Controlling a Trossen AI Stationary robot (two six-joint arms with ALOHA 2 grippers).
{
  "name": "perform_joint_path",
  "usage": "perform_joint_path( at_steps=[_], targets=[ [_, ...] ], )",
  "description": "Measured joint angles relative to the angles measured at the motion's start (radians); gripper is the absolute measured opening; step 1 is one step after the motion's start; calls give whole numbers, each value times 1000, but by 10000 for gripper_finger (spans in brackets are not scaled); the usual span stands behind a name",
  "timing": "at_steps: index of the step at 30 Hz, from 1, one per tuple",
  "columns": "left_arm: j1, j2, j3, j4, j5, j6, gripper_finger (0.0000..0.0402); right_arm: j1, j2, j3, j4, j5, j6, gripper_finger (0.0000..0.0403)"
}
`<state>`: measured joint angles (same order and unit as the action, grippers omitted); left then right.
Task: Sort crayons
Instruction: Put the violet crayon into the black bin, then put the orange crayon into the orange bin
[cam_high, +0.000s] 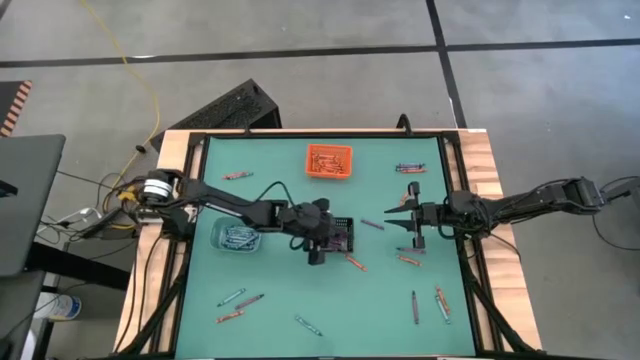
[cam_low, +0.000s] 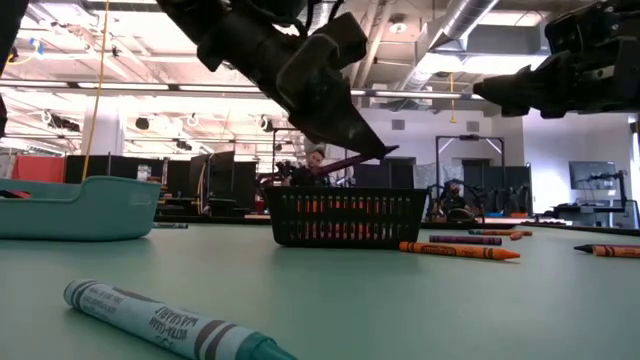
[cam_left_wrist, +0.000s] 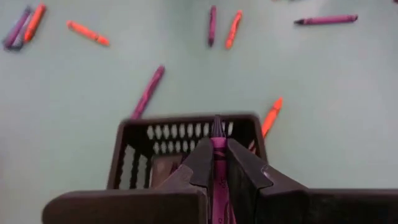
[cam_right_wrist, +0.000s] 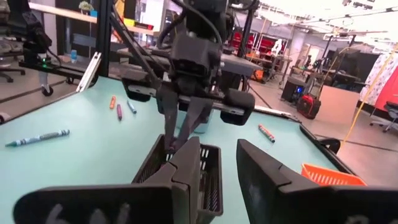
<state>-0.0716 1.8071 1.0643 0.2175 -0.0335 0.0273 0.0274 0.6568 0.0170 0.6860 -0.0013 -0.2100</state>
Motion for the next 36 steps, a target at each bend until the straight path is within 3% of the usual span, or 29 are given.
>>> perform_joint_path(
  at_steps=[20,29,36],
  targets=[
    [4,26,49,-89,-20,30,41,-2,-1,0,-2,0,1,107],
    [4,25,65,-104,-29,47,104,-2,-1,0,-4,0,1,107],
    [-53,39,146,-74,91,117,144,-2,-1,0,-3,0,4,107]
  ],
)
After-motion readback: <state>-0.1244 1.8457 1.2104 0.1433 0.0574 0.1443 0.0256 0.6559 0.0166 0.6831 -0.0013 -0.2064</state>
